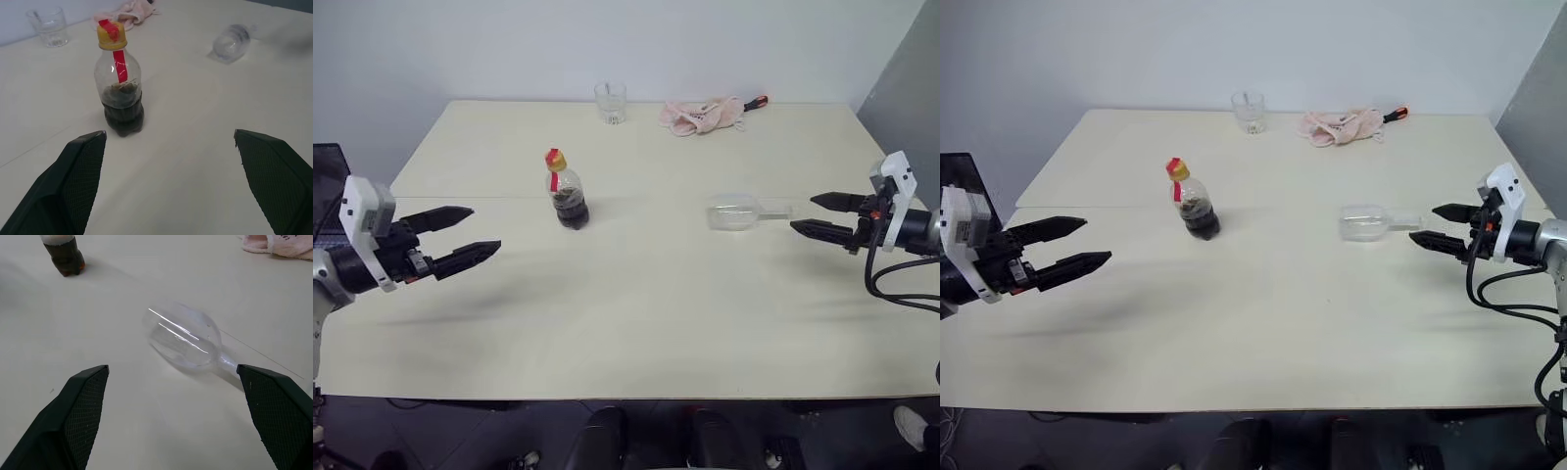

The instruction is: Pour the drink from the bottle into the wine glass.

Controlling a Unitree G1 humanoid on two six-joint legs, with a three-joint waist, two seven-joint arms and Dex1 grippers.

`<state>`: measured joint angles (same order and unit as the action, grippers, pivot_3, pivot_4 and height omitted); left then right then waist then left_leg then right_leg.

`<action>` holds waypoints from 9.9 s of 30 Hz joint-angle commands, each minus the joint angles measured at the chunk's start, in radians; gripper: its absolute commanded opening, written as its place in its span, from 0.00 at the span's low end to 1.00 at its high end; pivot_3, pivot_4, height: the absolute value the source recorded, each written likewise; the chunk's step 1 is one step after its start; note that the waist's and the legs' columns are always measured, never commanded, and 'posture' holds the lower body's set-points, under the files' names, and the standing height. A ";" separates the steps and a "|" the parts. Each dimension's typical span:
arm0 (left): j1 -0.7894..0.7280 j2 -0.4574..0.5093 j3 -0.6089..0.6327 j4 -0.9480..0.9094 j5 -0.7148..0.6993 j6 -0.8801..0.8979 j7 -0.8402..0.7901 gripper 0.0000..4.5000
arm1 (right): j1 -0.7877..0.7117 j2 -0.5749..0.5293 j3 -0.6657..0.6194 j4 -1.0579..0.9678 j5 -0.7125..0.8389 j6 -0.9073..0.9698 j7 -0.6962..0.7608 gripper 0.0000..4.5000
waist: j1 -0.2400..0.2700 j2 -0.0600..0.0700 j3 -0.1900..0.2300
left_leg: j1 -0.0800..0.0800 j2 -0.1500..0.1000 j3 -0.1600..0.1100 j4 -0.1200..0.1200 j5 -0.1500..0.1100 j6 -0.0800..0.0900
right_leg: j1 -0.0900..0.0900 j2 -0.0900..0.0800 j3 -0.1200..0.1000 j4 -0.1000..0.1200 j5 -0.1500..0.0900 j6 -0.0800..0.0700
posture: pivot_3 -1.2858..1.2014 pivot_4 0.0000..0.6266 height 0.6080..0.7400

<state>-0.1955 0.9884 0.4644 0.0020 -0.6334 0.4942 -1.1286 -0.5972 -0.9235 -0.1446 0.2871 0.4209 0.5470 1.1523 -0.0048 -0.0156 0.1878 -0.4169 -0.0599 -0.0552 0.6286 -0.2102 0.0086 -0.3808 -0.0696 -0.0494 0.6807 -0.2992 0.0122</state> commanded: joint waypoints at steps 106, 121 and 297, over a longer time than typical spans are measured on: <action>-0.591 -0.690 -0.388 0.731 0.410 -0.642 0.309 0.46 | -0.040 0.397 0.123 -0.720 0.074 0.417 -0.529 1.00 | 0.000 -0.006 -0.003 | -0.003 -0.001 0.000 0.005 0.003 -0.005 | -0.002 0.001 0.001 0.002 0.003 0.005 | 0.52 0.24 1.00; -0.512 -0.618 -0.569 0.313 0.312 -0.297 -0.036 0.43 | -0.057 0.598 0.072 -0.985 0.287 0.725 -0.824 1.00 | -0.005 -0.005 -0.003 | -0.005 0.000 0.000 0.007 0.003 -0.004 | -0.005 0.004 0.005 0.003 0.004 0.003 | 0.52 0.24 1.00; -0.568 -0.830 -0.611 0.455 0.448 -0.479 0.169 0.28 | -0.304 0.532 0.303 -0.361 -0.099 0.078 -0.341 0.28 | -0.027 -0.005 -0.003 | -0.009 0.001 -0.001 0.013 0.000 0.001 | -0.013 0.014 0.013 0.011 0.004 0.003 | 0.52 0.24 1.00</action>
<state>-0.7620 0.1774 -0.1039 0.5167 -0.1854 0.0148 -0.9275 -0.8245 -0.3910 0.1440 -0.1652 0.3317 0.7702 0.6936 -0.0314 -0.0207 0.1850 -0.4254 -0.0582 -0.0560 0.6421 -0.2107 0.0097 -0.3936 -0.0556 -0.0359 0.6916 -0.2951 0.0154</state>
